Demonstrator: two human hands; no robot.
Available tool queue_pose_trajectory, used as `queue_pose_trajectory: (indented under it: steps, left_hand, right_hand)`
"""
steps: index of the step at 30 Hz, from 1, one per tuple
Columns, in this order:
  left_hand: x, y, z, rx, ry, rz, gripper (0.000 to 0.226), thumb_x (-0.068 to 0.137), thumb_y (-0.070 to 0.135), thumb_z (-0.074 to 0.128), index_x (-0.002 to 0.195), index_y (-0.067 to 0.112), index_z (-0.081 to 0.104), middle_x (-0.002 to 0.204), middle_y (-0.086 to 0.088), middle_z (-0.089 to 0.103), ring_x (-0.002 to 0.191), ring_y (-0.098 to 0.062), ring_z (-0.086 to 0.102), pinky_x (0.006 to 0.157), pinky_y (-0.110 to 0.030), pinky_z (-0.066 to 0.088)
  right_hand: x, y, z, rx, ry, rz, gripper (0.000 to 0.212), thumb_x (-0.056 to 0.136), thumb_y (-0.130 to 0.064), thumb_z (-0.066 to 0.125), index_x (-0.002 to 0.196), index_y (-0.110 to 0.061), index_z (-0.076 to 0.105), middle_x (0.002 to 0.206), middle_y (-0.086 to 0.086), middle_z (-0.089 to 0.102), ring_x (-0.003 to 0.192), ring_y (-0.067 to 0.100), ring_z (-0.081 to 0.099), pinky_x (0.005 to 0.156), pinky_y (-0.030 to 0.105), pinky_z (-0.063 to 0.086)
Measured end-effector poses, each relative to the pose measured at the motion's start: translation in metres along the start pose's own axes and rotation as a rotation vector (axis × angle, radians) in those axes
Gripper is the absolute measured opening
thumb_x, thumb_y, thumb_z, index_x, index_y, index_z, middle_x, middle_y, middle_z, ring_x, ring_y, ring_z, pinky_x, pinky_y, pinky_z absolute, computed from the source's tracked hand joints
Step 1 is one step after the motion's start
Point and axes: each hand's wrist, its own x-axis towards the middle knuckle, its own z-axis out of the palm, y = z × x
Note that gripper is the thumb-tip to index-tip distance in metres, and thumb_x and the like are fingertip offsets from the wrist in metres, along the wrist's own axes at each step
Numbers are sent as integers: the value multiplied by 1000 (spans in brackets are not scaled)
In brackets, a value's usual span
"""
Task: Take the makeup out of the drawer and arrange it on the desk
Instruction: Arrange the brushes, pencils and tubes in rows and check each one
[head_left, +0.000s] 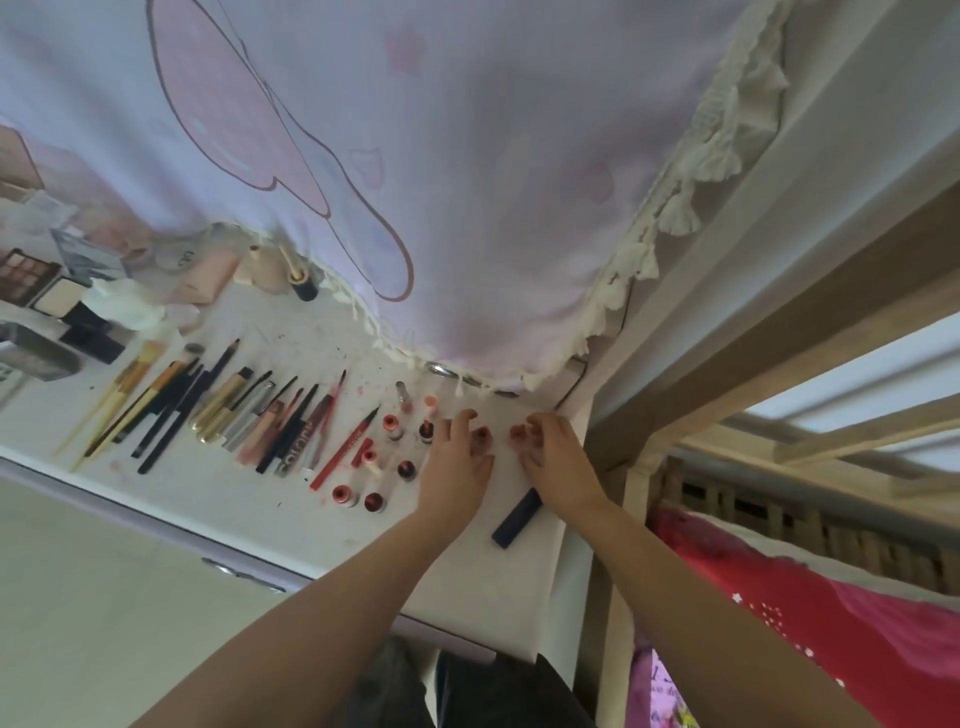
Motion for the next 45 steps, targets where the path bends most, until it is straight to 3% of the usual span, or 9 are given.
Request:
queue_pose_trajectory:
  steps: [6,12,17,23,27,32,36,41,45]
  left_hand:
    - [-44,-14,-6,15,-86,-33,28,92,28,53,115,23,39,108,0,50,74,-4,51,60,-12,38]
    - [-64,1,7,511,-300,276,33,94,41,45,115,15,47,114,-3,48,106,-20,48,86,-30,43]
    - [-68,-10,-21,298,-427,206,19,95,33,45,106,17,49,102,-2,59,89,-18,56,73,-27,43]
    - [-72,-5,-98,195,-575,352,17,97,41,40,99,27,47,75,8,55,64,-10,51,59,-27,41]
    - [-80,4,-136,216,-640,445,16,98,40,38,95,26,45,74,8,50,62,-10,45,60,-30,38]
    - [-89,-5,-163,265,-640,509,13,99,36,37,92,30,45,74,9,50,61,-7,43,59,-24,36]
    - [-87,-27,-180,126,-514,385,10,100,29,39,93,29,47,74,8,53,62,-9,46,59,-19,37]
    - [-101,-14,-134,-20,-545,325,9,95,29,50,105,29,49,102,10,64,92,-2,61,80,-17,49]
    - [-93,-19,-103,42,-330,296,19,91,31,57,107,22,60,100,6,57,87,-6,56,83,-19,47]
  right_hand:
    - [-17,11,-12,-169,-91,274,25,99,-36,39,98,-12,48,101,10,61,81,21,56,69,30,44]
    - [-37,-20,13,-228,-104,337,20,94,-31,45,97,-12,40,91,9,59,78,24,55,61,31,41]
    - [-57,-40,7,110,-144,383,15,94,-26,46,88,-12,51,81,5,59,60,16,56,51,23,41]
    - [-81,-77,-36,314,-422,158,23,96,-33,48,87,-16,61,71,-4,62,54,6,55,50,19,44]
    - [-99,-108,-56,141,-503,-36,23,92,-35,55,97,-15,64,76,-2,66,59,6,55,54,18,45]
    - [-118,-126,-68,-122,-419,-185,20,94,-38,50,93,-21,61,75,-9,65,59,-1,55,61,16,44]
    - [-129,-100,-92,51,-267,-25,9,95,-31,51,91,-26,58,76,-12,67,65,1,61,61,12,42]
    - [-118,-82,-51,273,-279,95,10,94,-31,52,103,-26,54,97,-6,68,88,8,65,68,21,49]
    - [-110,-58,-22,219,24,143,12,90,-39,57,88,-28,61,88,-8,62,80,12,58,69,22,44]
